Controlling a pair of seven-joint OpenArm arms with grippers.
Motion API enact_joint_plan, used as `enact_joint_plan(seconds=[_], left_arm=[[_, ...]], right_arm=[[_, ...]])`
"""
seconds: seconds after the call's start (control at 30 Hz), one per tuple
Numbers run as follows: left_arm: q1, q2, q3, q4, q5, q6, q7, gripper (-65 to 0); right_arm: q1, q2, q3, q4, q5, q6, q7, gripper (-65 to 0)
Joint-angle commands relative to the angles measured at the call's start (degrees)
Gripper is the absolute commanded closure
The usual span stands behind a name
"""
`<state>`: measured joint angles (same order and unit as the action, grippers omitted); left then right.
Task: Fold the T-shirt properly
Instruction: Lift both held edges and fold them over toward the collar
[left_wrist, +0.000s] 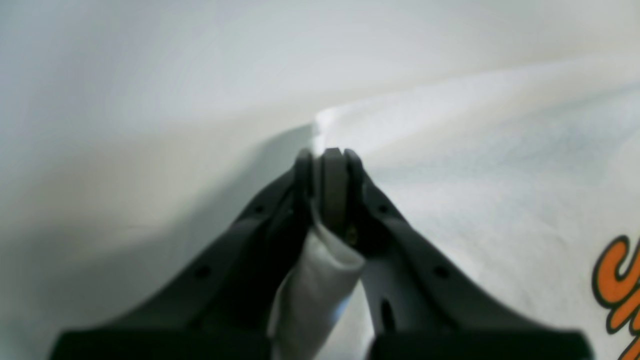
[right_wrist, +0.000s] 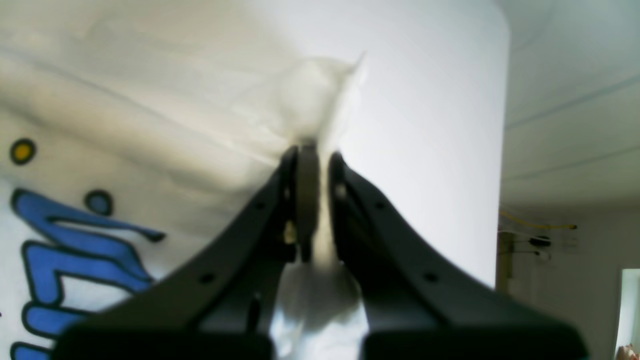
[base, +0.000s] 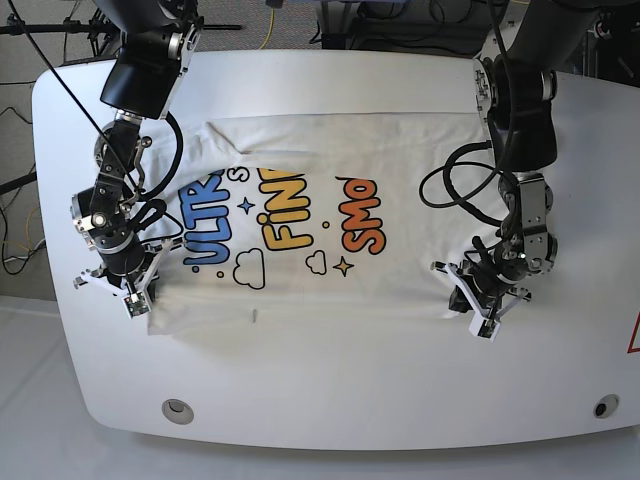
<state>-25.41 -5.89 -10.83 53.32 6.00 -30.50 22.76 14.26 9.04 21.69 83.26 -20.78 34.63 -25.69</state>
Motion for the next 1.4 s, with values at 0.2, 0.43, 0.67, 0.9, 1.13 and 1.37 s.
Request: enact_joint_plan(seconds=[0.2, 0.43, 0.67, 0.9, 1.13, 1.37], left_arm=[[-4.1, -0.6, -0.1, 1.0, -0.4, 0.5, -0.9, -1.3], [-5.3, -1.8, -0.1, 1.1, -0.4, 0.4, -0.1, -1.4], [-5.3, -2.2, -0.1, 1.1, -0.4, 0.4, 0.4, -1.4], [-5.0, -3.0, -0.2, 1.2, -0.5, 0.4, 2.6, -1.4], [-3.6, -3.4, -2.8, 4.8, -0.5, -0.5, 6.5, -1.4], [-3.3, -3.4, -3.3, 8.5, -0.3, -3.0, 13.1, -1.4]], right_arm=[[1.3, 0.7, 0.2, 1.5, 0.0, -0.6, 1.1, 0.0], [1.0, 0.7, 0.5, 2.2, 0.0, -0.6, 1.1, 0.0], [-0.3, 1.0, 0.5, 3.1, -0.1, -0.6, 1.1, 0.0], [-3.1, 1.0, 1.0, 6.8, -0.1, -0.6, 1.1, 0.0], [-6.7, 0.9, 1.1, 10.4, -0.1, -0.8, 1.1, 0.0], [-8.5, 0.8, 2.7, 10.7, -0.2, -0.9, 1.1, 0.0]])
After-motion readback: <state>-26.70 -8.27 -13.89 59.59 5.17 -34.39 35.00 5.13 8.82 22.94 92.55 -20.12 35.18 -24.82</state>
